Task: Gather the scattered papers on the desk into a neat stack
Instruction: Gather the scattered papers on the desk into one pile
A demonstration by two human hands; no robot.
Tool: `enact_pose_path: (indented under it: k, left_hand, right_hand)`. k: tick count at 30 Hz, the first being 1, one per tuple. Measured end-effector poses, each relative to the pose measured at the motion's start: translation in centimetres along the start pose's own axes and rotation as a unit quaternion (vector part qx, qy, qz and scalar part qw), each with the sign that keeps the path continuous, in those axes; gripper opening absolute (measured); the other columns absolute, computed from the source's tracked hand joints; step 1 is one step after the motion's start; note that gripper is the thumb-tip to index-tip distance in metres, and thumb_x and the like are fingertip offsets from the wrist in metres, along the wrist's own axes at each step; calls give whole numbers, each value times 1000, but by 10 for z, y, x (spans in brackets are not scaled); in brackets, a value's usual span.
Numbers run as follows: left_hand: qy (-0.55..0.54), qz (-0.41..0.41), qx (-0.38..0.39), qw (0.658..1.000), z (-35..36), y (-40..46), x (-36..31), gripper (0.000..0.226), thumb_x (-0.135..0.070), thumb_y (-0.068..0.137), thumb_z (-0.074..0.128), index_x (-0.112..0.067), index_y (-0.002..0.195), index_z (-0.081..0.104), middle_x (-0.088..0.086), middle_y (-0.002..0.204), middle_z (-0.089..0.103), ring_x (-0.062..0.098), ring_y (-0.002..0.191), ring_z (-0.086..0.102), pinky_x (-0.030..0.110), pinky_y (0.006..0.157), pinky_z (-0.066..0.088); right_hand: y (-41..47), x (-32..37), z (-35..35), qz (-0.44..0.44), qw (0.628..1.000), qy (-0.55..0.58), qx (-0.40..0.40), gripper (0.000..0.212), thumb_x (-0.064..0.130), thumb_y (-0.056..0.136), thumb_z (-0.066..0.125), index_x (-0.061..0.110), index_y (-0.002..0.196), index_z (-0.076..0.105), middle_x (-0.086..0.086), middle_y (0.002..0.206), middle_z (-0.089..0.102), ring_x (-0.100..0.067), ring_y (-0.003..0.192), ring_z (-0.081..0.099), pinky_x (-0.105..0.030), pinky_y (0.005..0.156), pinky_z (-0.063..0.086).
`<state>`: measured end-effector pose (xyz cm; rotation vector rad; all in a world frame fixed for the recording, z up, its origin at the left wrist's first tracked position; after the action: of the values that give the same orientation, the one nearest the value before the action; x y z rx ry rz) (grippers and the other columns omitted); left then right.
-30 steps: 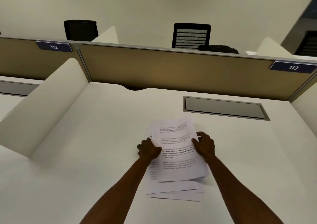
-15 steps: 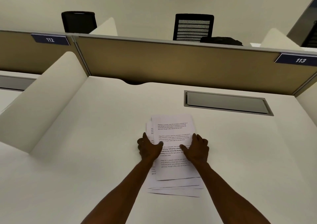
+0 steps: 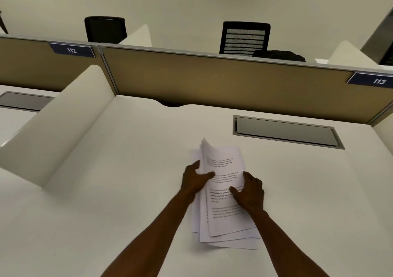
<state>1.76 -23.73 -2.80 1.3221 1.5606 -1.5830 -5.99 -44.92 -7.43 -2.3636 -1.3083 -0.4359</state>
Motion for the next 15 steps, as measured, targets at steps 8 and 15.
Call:
enact_pose_path:
  k: [8,15]
  left_hand:
    - [367,104,68,922,67,-36,4,99,-40,88,62,-40,156,-9,13,166,10,38,148,24,54,117,29]
    - [228,-92,-39,969,22,-16,29,105,-39,83,70,-27,159,-2,20,153,32,37,141,34,50,114,37]
  right_hand:
    - [1,3,4,-4,999,-41,2,89,52,81,66,11,152,29,-7,156,38,-32,142,31,-47,107,39]
    - [0,9,3,7,999,-43,12,88,51,82,65,12,152,27,-6,156,36,-31,142,29,-47,107,38]
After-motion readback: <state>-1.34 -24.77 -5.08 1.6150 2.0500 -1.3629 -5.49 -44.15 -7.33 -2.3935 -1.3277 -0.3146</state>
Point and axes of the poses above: each hand's wrist, its own y-axis towards the middle knuckle, its own z-axis out of the palm, x = y × z, the point moved 8 cm from there along y, towards the middle knuckle
